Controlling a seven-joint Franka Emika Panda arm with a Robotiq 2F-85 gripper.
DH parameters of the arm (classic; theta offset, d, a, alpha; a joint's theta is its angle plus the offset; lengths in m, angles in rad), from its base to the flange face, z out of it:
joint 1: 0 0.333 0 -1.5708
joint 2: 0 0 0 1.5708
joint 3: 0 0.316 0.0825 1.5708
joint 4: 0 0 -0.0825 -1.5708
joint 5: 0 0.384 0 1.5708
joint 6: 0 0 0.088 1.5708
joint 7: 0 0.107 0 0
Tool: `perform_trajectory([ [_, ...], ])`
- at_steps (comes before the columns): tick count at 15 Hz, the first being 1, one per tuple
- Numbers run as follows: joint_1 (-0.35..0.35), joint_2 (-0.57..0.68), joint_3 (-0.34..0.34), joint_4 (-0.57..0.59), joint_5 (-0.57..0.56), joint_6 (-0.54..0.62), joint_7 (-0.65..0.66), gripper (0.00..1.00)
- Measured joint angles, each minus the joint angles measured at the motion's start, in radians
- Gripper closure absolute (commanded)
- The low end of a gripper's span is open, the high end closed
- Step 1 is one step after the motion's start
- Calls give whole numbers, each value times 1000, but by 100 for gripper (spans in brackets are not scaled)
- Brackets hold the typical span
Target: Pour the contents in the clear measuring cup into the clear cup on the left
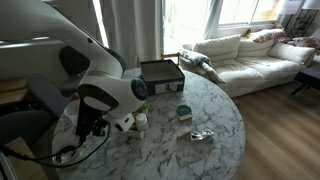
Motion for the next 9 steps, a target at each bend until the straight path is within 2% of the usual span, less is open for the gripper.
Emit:
perform_trajectory([
  [6,-31,68,-12,21,72,86,213,78],
  [9,-42,92,-17,23,100,90,329,78],
])
